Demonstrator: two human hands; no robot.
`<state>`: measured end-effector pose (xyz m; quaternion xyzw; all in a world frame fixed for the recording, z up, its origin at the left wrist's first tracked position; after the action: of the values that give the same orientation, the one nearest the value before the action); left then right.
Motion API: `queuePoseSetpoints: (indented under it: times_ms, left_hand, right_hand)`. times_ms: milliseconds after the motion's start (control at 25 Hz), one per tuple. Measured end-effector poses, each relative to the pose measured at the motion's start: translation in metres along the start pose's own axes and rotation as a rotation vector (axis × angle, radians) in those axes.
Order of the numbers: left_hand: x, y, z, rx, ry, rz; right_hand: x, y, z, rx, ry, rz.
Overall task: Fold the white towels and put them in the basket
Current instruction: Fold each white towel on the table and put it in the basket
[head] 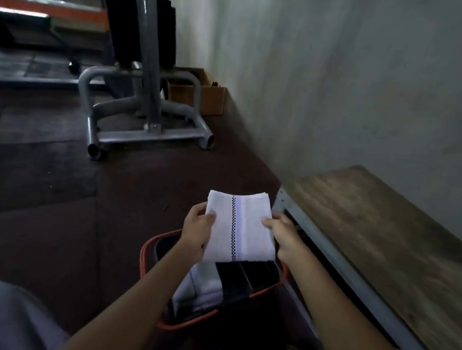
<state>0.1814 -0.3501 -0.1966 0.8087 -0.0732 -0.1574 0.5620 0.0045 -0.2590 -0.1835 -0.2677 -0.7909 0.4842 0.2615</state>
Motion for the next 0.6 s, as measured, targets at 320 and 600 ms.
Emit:
queuePoseSetpoints:
  times_ms: [320, 600]
  left_hand:
    - [0.076, -0.161, 0.095, 0.359, 0.411, 0.134]
    - [0.077, -0.245, 0.136, 0.503, 0.369, 0.482]
  right_hand:
    - [-0.121, 0.171, 0.127, -0.255, -0.241, -0.129]
    - [-0.141, 0.237, 0.162, -0.311, -0.247, -0.289]
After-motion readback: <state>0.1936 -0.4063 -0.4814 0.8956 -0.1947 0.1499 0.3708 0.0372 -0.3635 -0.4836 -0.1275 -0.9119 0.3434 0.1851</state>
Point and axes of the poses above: each hand's wrist, its own z-axis towards the middle knuckle, its own x-axis out of the back of the hand, y = z × x, the point moved 4 cm from there along z, towards the middle knuckle
